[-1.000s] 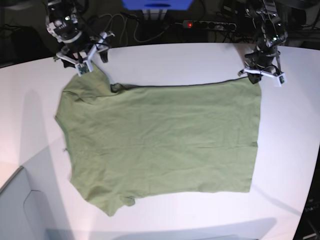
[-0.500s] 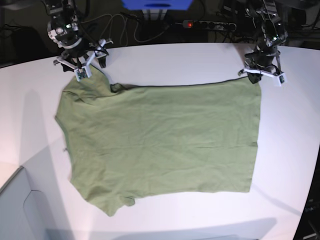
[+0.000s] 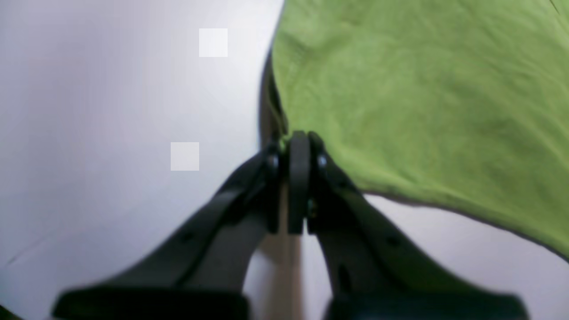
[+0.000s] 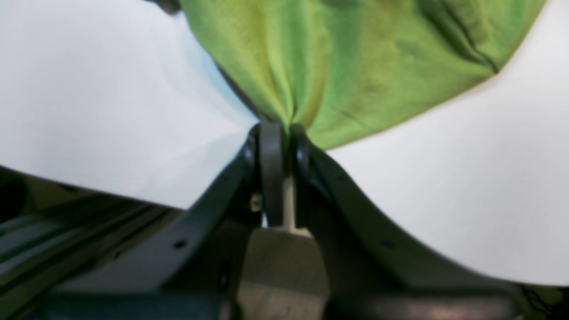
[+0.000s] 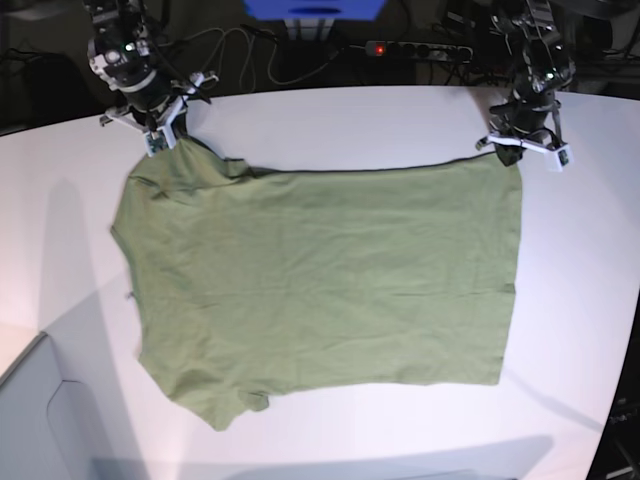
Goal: Fold the T-shirt properly
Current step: 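Lift the shoulder edge with both grippers and pull it toward the robot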
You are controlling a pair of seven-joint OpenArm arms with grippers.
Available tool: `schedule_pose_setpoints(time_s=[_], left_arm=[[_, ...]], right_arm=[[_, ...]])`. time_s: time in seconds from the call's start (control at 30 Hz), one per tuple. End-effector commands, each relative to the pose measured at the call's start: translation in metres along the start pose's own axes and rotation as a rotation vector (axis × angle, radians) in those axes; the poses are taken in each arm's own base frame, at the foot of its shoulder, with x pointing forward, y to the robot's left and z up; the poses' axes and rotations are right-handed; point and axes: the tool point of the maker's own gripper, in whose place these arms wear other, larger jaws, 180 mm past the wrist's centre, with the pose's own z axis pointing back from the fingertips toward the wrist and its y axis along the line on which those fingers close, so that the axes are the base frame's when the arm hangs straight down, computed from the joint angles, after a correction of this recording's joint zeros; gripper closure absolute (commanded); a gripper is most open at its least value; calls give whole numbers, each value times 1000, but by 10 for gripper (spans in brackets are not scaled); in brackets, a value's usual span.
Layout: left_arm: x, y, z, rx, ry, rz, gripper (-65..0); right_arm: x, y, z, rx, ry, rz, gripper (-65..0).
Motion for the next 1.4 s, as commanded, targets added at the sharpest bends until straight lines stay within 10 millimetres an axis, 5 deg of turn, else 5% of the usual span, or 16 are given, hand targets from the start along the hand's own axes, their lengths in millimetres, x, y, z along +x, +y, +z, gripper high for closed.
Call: schedule_pose_setpoints(time_s=[0.0,0.37,0.7,0.93,1.2,1.37], left_arm=[[-1,7,8,19,13,-17,0],[16,29,40,82,-46,-41,0],[19,17,71,73,-74,-93,0],[30,13,73,68,-104,-103,0],[55,2,50,40,-165,-70,0],[71,-4,35,22,-200,-36,0]], right_arm=[[-8,0,8,3,33,13,-2],[26,-21,64,-94,-80,32,-2],[19,-21,71,-97,-63,33,-2],[36,-24,64,-102,-105,36,-2],[81,-43,34,-131,-208,36,-2],[93,-50,12,-128,-216,32,-2]])
